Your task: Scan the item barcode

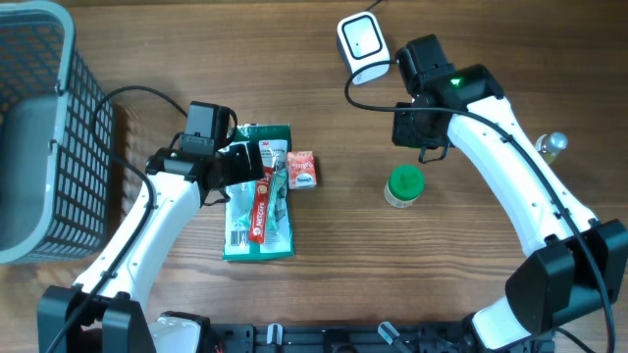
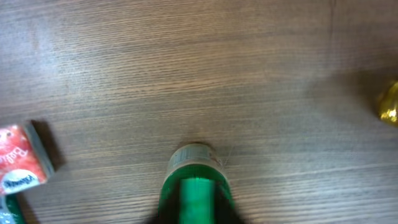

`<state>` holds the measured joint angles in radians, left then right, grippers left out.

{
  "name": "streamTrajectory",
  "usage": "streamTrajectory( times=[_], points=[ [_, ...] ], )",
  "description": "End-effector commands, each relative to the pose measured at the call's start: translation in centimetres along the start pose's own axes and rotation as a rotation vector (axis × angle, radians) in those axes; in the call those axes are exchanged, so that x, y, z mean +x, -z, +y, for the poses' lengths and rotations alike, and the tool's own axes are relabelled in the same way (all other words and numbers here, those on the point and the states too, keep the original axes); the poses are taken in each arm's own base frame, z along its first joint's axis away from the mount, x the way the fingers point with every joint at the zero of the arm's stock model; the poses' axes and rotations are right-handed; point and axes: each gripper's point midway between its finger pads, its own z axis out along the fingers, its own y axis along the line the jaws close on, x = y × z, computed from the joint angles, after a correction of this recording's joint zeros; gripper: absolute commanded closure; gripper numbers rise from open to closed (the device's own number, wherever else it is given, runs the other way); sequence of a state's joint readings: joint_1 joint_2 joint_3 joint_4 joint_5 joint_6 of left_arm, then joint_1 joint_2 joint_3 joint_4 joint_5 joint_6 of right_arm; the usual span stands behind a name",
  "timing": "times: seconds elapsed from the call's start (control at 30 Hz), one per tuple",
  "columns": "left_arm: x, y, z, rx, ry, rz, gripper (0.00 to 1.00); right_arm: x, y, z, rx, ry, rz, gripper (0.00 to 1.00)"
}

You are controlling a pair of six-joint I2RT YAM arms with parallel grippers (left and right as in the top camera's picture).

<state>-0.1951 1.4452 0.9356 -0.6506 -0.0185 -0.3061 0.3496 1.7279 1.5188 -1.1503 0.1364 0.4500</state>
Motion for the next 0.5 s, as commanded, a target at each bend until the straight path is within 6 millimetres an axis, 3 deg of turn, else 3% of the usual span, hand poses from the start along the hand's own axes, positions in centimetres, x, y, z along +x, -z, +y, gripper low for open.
streamTrajectory(
  times=[0.0,0.1,0.47],
  points=[
    [-0.9,0.8,-0.1,0.003,0.015,-0.034,0.00,0.0,0.6,-0.6,0.027,-0.024,-0.010,0.24],
    [-0.9,0.8,-0.1,0.003,0.015,-0.033,0.00,0.9,-0.2,-0.9,0.040,-0.020,0.019,0.00],
    [-0.9,0.8,-0.1,0.003,0.015,-0.033,0.00,5.3,-5.3,-0.7,0.009,-0.010,0.138,0.00]
  ],
)
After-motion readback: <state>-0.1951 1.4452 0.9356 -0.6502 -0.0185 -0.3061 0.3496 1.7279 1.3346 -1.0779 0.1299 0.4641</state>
